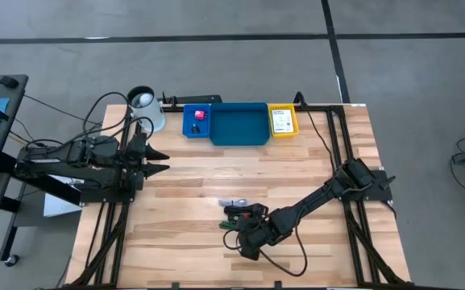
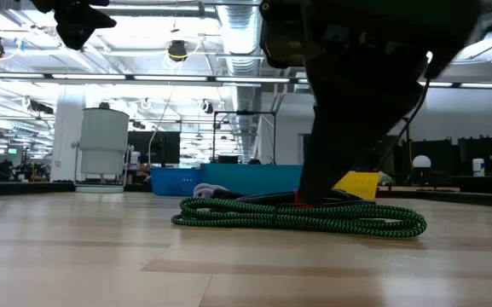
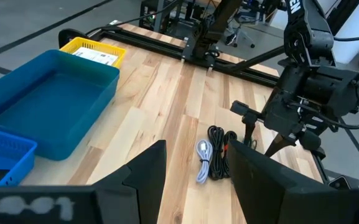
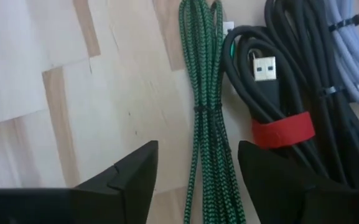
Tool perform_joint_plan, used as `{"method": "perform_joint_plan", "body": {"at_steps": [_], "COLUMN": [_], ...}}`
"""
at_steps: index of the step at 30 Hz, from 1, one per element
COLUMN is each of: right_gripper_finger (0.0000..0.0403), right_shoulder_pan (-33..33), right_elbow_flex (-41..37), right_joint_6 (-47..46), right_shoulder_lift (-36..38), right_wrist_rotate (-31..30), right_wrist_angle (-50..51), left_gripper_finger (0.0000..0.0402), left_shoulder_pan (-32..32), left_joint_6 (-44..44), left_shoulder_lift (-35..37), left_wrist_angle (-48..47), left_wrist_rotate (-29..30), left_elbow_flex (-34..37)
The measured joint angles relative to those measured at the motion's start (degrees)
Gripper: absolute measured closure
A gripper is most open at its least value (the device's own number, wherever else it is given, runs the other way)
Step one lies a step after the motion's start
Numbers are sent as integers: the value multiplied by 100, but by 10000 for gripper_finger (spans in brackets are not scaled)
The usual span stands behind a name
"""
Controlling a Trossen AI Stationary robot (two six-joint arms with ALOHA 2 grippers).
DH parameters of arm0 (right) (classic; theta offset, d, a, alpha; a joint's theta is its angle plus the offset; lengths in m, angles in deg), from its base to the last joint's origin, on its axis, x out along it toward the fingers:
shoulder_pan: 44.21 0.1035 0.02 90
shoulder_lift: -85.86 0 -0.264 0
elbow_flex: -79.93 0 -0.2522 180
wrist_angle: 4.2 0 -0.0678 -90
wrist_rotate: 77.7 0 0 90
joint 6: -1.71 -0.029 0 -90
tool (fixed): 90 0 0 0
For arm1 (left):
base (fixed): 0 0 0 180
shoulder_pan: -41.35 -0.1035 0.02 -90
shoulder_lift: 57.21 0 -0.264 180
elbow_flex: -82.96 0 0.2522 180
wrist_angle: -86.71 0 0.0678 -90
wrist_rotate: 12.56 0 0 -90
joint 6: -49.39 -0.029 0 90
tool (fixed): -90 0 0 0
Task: Pick and place items into bin
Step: Put the green charger cable into the dark blue bin
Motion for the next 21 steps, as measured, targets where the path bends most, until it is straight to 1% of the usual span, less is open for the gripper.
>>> {"method": "perform_joint_plan", "body": {"at_steps": [5, 11, 17, 21], "right_gripper_finger": [177, 186, 204, 233], "right_shoulder_pan": [0, -4, -31, -31], "right_elbow_flex": [-88, -221, -338, -367], "right_joint_6": [-1, -2, -2, -61], "right_shoulder_lift": [0, 0, 0, 0], "right_wrist_rotate": [7, 52, 89, 128], "right_wrist_angle": [-27, -43, -46, -57], "left_gripper_finger": [242, 242, 242, 242], "left_shoulder_pan": [0, 0, 0, -1], "left_joint_6": [-2, -4, -7, -9], "left_shoulder_lift": [0, 0, 0, 0], "left_wrist_angle": [0, 0, 0, 1], "left_wrist_rotate": [2, 4, 5, 6], "left_elbow_flex": [0, 0, 0, 0]}}
